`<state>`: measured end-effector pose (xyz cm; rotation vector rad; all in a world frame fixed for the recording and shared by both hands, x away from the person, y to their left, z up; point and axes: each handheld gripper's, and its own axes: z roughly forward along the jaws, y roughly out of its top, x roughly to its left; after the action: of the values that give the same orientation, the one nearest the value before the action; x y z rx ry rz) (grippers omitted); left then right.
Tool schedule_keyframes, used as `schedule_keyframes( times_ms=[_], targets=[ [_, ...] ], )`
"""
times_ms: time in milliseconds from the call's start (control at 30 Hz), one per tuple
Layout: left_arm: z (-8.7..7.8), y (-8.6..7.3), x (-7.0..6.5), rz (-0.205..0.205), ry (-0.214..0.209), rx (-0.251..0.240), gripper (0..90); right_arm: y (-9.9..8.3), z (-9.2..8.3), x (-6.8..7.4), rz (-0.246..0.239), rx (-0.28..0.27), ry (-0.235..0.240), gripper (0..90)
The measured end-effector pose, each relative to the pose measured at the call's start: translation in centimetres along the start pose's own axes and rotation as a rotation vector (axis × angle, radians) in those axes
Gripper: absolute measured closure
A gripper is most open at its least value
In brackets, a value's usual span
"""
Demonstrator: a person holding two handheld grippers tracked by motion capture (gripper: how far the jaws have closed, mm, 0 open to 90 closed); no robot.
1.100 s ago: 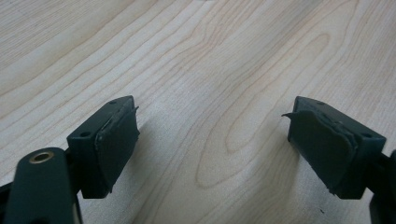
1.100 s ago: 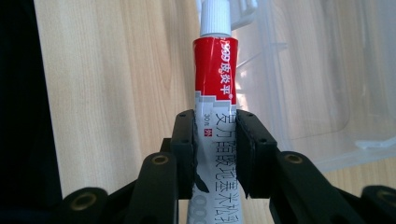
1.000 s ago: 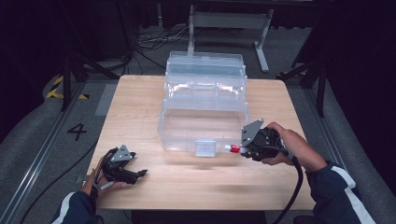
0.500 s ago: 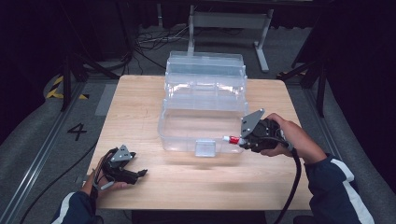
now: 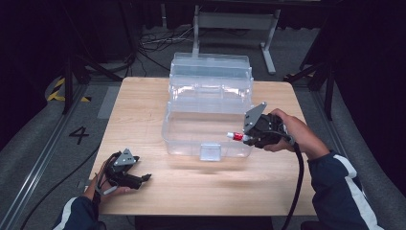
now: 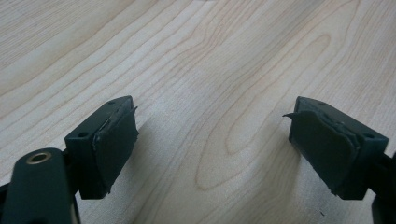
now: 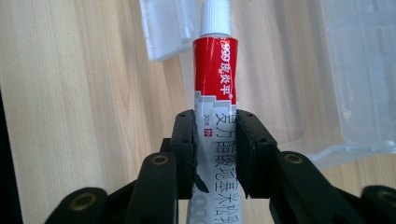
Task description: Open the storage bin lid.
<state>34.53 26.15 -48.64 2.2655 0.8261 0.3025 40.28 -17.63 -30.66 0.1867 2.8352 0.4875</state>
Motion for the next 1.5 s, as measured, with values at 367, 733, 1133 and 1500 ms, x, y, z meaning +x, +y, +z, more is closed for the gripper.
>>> schedule_keyframes(
  times_ms=[367, 733, 1133, 1500],
  targets=[
    [0.0, 0.0, 0.0, 0.001, 0.000, 0.000, 15.4, 0.7, -0.2, -1.3, 0.009, -0.003, 0.004, 70.8],
    [0.0, 0.0, 0.0, 0.001, -0.001, 0.000, 15.4, 1.8, 0.7, -2.8, 0.009, 0.022, 0.002, 70.9],
    [0.0, 0.0, 0.0, 0.000, -0.001, 0.000, 15.4, 3.1, 2.4, -3.5, 0.003, 0.051, 0.021, 70.9],
    [0.0, 0.0, 0.0, 0.001, 0.000, 0.000, 15.4, 4.1, 3.9, -4.0, 0.002, 0.060, 0.042, 70.9]
  ],
)
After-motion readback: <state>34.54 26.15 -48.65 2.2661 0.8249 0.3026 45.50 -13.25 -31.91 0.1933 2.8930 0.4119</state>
